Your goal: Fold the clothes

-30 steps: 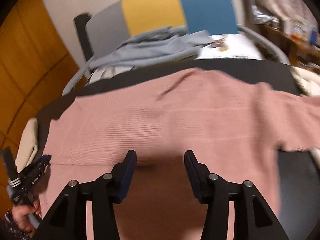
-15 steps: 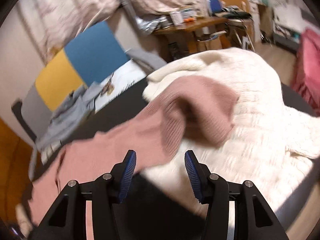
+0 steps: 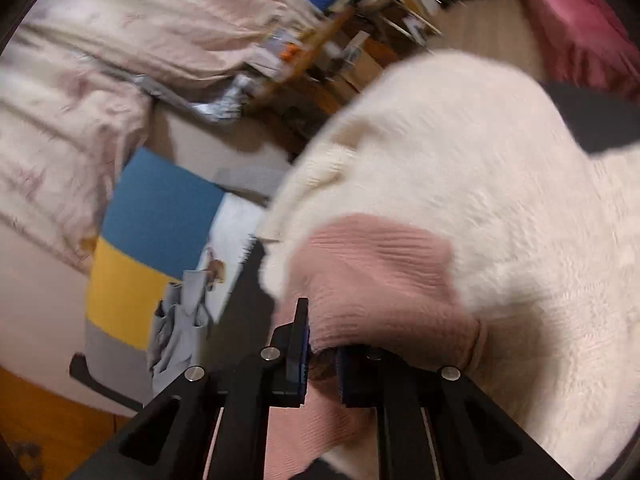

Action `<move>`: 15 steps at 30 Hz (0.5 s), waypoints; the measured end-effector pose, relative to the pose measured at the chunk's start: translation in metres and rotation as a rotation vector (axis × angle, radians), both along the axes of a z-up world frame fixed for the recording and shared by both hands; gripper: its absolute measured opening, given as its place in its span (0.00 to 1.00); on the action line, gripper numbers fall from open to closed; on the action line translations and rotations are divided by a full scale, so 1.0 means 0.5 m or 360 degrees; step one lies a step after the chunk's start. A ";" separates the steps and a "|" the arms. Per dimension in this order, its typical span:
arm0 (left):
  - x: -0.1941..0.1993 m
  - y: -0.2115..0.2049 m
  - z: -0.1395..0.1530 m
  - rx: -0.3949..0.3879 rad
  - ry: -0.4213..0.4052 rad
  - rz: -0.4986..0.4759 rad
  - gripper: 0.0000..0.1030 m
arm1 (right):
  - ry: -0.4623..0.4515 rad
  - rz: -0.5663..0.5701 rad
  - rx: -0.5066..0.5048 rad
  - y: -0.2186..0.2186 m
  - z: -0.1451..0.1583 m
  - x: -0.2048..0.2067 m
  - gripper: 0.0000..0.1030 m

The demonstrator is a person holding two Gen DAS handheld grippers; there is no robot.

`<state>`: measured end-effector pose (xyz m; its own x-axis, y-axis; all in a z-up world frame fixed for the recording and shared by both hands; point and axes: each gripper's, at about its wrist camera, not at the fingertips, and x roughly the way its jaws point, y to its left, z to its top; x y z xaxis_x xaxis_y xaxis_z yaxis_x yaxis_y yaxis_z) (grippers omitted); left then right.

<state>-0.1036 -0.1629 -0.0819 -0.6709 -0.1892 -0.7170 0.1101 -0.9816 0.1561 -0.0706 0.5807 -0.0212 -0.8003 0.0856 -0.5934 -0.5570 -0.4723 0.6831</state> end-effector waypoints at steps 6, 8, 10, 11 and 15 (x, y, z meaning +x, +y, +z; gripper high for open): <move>0.000 -0.004 0.000 0.0030 0.0005 -0.0001 0.27 | 0.0168 0.0388 0.0337 -0.223 0.173 -0.076 0.11; 0.000 -0.011 0.002 0.0066 0.0008 -0.0003 0.27 | 0.0223 0.0524 0.0440 -0.326 0.221 -0.109 0.11; 0.001 -0.020 0.003 0.0117 0.0011 -0.0004 0.27 | 0.0240 0.0632 0.0540 -0.442 0.239 -0.135 0.11; 0.002 -0.024 0.003 0.0141 0.0013 -0.0006 0.27 | 0.0239 0.0698 0.0590 -0.503 0.238 -0.151 0.11; 0.003 -0.032 0.003 0.0197 0.0016 -0.0006 0.27 | 0.0197 0.0989 0.0808 -0.755 0.197 -0.209 0.11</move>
